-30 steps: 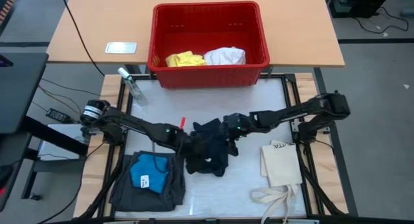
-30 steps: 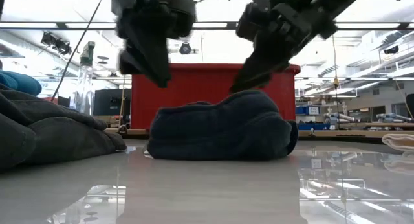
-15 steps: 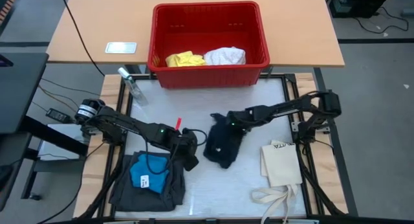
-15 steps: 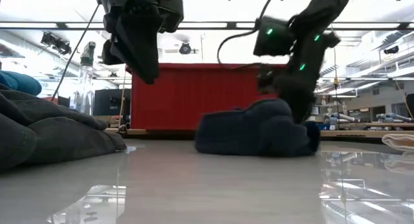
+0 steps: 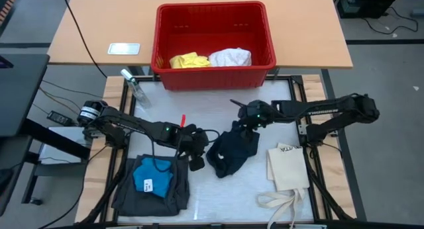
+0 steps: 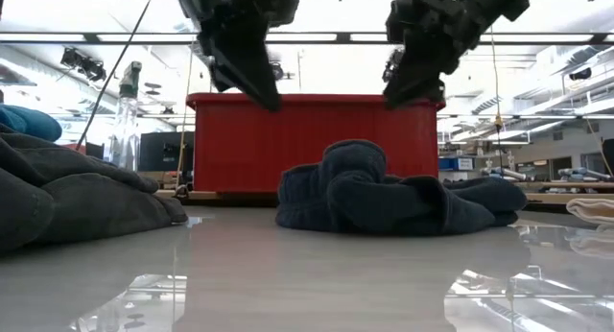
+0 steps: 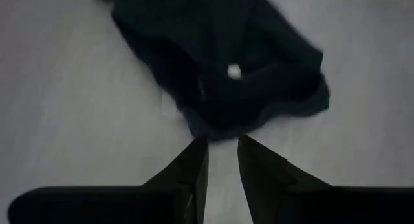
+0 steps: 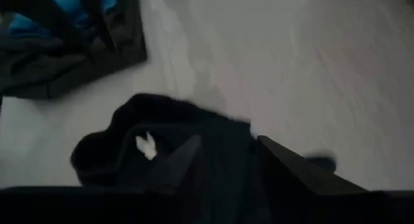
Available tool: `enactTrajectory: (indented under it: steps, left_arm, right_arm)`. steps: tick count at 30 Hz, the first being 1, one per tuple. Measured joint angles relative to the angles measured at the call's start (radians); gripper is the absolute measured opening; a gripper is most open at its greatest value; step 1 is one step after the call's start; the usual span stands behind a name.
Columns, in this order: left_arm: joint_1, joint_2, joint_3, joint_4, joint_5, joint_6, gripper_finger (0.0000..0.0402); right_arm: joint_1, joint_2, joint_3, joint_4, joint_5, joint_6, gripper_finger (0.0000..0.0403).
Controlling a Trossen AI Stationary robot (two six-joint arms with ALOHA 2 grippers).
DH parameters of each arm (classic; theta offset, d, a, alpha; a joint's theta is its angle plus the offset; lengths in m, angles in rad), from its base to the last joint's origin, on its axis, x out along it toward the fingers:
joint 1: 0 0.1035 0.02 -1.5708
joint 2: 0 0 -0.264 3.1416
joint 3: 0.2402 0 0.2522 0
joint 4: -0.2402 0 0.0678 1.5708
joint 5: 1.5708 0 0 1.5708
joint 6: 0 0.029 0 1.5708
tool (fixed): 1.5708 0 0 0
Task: Fold laundry
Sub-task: Fold the black shorts
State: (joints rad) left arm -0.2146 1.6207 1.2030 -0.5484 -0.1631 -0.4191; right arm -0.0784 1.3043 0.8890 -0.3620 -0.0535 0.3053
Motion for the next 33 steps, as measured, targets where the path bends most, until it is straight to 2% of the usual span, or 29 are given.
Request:
enactTrajectory:
  steps: [2, 4, 9, 14, 18, 22, 26, 31, 33]
  left_arm:
    - [0.013, 0.000, -0.021, 0.084, 0.010, 0.033, 0.0089]
    - [0.033, 0.000, -0.065, 0.171, 0.067, 0.028, 0.0089]
    - [0.046, 0.002, -0.141, 0.243, 0.120, -0.103, 0.0089]
    - [0.006, 0.002, -0.165, 0.159, 0.128, -0.274, 0.0089]
    - [-0.018, 0.002, -0.166, 0.086, 0.132, -0.325, 0.0089]
    - [-0.027, 0.002, -0.166, 0.087, 0.145, -0.350, 0.0089]
    - [-0.022, 0.002, -0.166, 0.086, 0.145, -0.352, 0.0089]
    - [0.001, 0.002, -0.166, 0.070, 0.142, -0.337, 0.0089]
    - [0.012, -0.004, -0.166, 0.055, 0.142, -0.322, 0.0089]
  right_arm:
    - [-0.025, 0.029, 0.000, 0.036, -0.034, -0.077, 0.0165]
    - [-0.051, 0.078, 0.000, 0.059, -0.088, -0.130, 0.0180]
    - [-0.106, 0.217, -0.001, 0.132, -0.208, -0.181, 0.0220]
    - [-0.149, 0.322, -0.001, 0.169, -0.278, -0.186, 0.0252]
    - [-0.173, 0.383, -0.001, 0.181, -0.314, -0.182, 0.0254]
    - [-0.187, 0.413, -0.001, 0.255, -0.327, -0.173, 0.0212]
    - [-0.204, 0.413, 0.000, 0.363, -0.394, -0.106, 0.0132]
    - [-0.237, 0.411, 0.000, 0.319, -0.442, -0.022, 0.0021]
    - [-0.250, 0.394, -0.001, 0.309, -0.446, -0.010, 0.0012]
